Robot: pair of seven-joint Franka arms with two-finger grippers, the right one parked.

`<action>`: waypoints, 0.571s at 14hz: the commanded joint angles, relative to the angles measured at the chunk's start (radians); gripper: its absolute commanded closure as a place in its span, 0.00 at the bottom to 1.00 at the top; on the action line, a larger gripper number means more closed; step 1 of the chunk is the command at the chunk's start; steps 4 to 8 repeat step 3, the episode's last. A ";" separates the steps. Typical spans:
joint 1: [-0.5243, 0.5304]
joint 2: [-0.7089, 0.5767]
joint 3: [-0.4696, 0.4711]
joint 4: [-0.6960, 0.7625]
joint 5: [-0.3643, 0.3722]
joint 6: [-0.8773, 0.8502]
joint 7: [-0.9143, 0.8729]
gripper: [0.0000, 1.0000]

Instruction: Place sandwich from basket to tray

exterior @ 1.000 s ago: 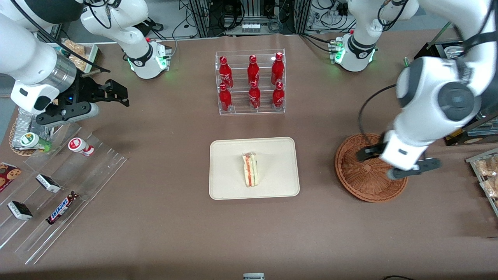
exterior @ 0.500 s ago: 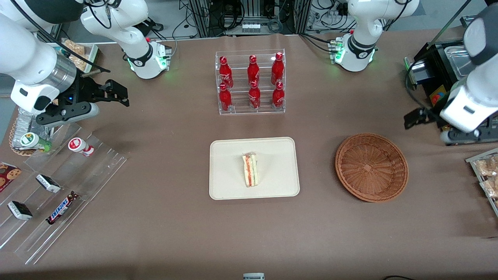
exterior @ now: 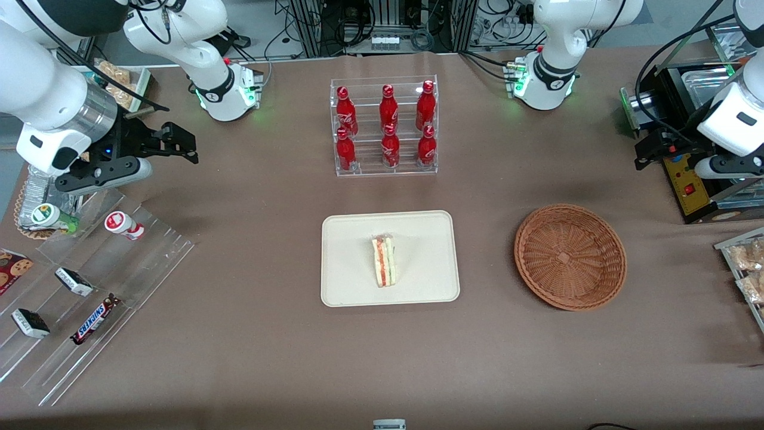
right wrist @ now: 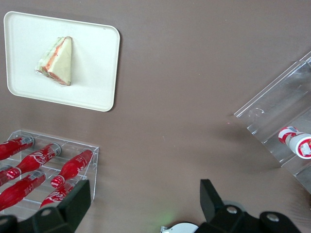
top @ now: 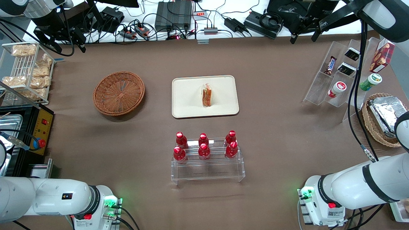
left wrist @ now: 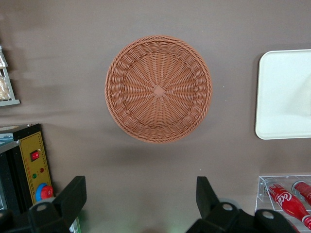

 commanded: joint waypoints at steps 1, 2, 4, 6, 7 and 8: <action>-0.003 -0.031 0.004 -0.008 0.002 -0.017 0.014 0.00; -0.002 -0.028 0.002 -0.008 0.002 -0.014 0.014 0.00; -0.004 -0.028 0.002 -0.008 0.002 -0.013 0.014 0.00; -0.004 -0.028 0.002 -0.008 0.002 -0.013 0.014 0.00; -0.004 -0.028 0.002 -0.008 0.002 -0.013 0.014 0.00; -0.004 -0.028 0.002 -0.008 0.002 -0.013 0.014 0.00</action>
